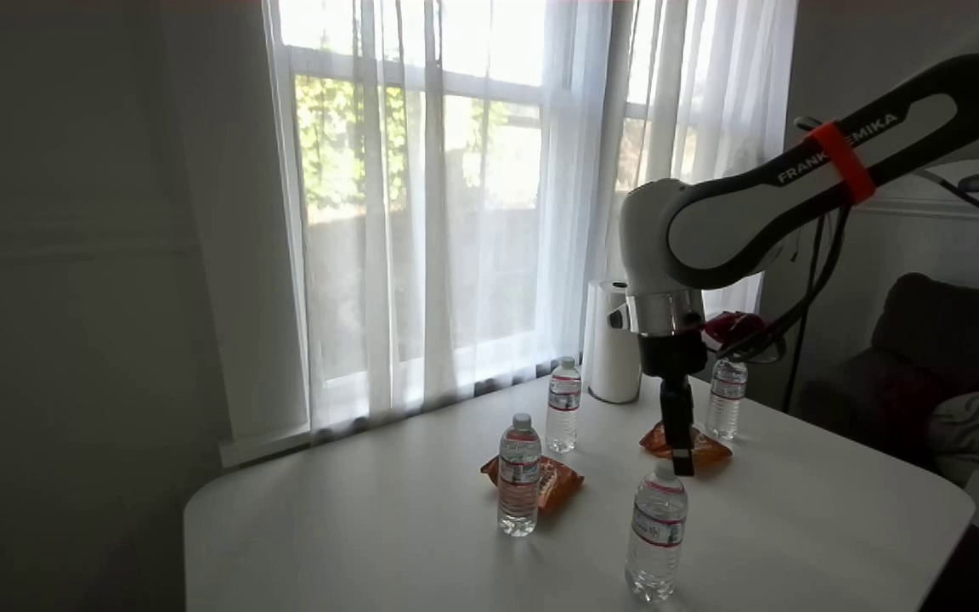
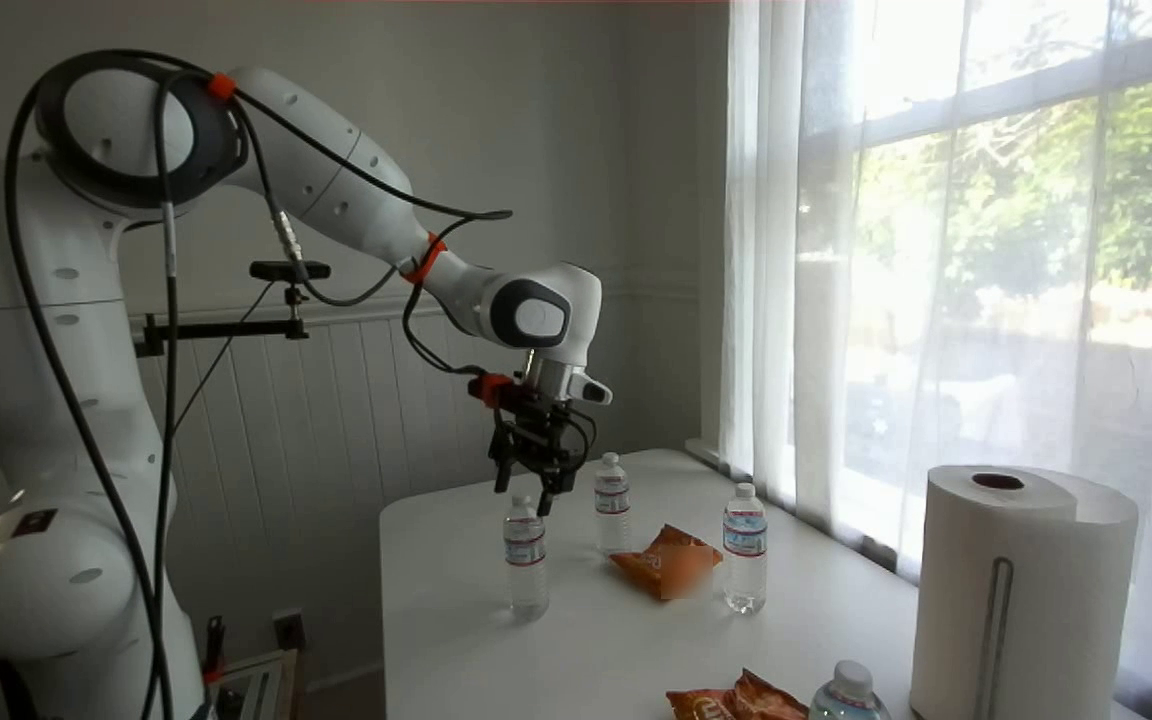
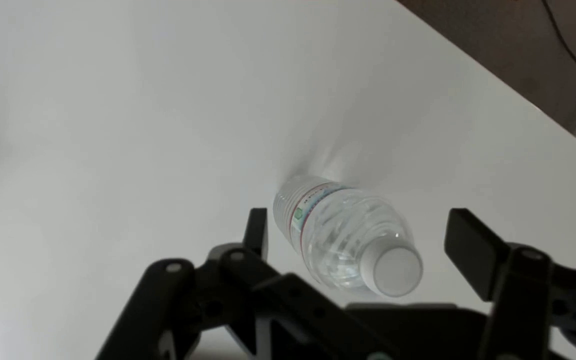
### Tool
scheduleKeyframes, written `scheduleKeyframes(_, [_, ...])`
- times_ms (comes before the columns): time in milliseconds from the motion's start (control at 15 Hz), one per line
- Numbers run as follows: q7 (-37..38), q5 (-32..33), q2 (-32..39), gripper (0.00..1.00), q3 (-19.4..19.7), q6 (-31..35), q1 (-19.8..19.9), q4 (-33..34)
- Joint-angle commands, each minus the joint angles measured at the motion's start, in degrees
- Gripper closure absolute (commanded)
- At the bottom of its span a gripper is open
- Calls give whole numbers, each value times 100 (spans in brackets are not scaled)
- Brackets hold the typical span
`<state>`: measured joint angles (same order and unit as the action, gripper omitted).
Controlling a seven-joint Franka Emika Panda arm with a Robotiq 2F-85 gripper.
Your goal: Pick up the water bottle to the right and move it further to the right on the table, pick up one orange packet and put it next to the water bottle on the right, pick up the bottommost water bottle and place it a little behind the water bottle on the right, pick up the orange packet to the left and put it next to the water bottle by itself
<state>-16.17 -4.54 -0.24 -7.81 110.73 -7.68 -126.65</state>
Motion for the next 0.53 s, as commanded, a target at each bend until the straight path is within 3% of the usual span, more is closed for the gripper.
scheduleKeyframes(0, [-343,-194,-168,27,-46,344,-57,-279])
scheduleKeyframes(67, [-409,-197,-172,30,-62,427,-68,-316])
scheduleKeyframes(200, [-522,-189,-198,51,-89,560,-87,-377])
scheduleKeyframes(467, [-700,-159,-288,80,-117,803,-126,-520])
